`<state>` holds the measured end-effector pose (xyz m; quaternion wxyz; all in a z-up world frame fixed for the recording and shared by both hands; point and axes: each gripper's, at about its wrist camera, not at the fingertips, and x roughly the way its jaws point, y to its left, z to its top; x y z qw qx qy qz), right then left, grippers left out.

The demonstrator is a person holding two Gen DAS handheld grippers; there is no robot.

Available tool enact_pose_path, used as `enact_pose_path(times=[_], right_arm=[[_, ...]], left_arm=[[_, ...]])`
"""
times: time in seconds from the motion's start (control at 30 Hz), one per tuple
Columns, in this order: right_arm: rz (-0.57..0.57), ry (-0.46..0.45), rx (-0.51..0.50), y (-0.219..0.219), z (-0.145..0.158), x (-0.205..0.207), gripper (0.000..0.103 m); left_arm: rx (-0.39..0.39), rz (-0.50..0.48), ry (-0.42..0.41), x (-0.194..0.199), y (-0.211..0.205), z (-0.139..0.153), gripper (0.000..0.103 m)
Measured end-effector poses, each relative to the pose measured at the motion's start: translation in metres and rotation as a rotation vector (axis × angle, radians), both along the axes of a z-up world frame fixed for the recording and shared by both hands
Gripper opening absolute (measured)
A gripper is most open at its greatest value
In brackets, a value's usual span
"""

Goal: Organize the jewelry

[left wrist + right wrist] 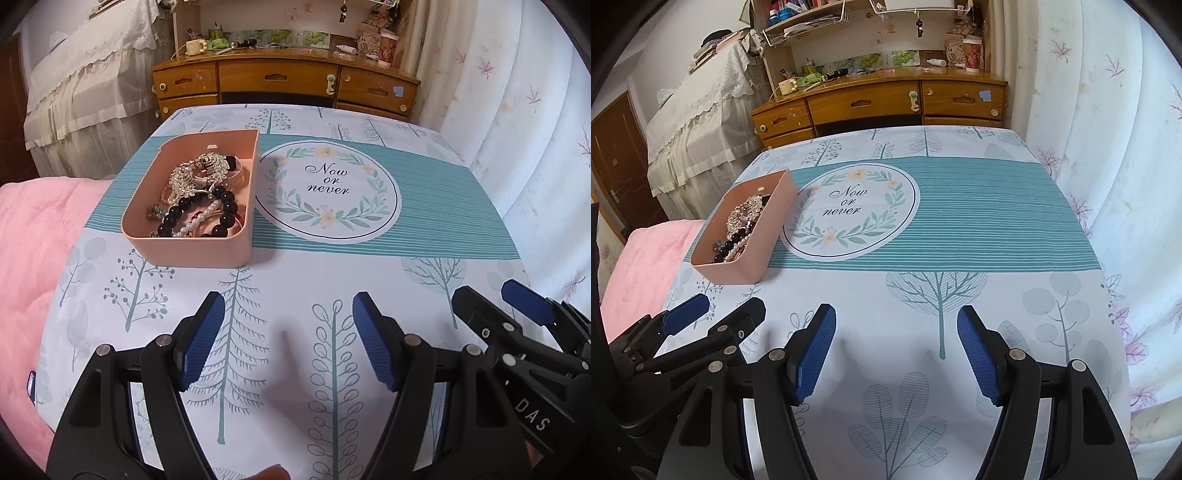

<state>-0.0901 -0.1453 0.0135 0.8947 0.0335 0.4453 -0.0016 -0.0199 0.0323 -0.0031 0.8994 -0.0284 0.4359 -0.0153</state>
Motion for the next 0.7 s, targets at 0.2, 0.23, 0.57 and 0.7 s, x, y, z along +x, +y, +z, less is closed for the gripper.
enact_pose_path(times=[0.2,0.23,0.57,0.7], right_arm=[[0.000,-0.003,-0.001,0.0014,-0.0004,0.0001,0.069],[0.000,-0.003,-0.002,0.0025,-0.0010,0.0004,0.069],[0.000,-0.001,0.001,0.0022,-0.0003,-0.0007,0.069],[-0.001,-0.001,0.001,0.0032,-0.0014,-0.0001,0.069]], left_arm=[[-0.001,0.001,0.000,-0.0003,0.0010,-0.0001,0.069],[-0.002,0.002,0.000,-0.0004,0.0009,-0.0001,0.069],[0.000,0.005,0.003,-0.0010,0.0015,-0.0011,0.069],[0.000,0.005,0.001,-0.0009,0.0013,-0.0009,0.069]])
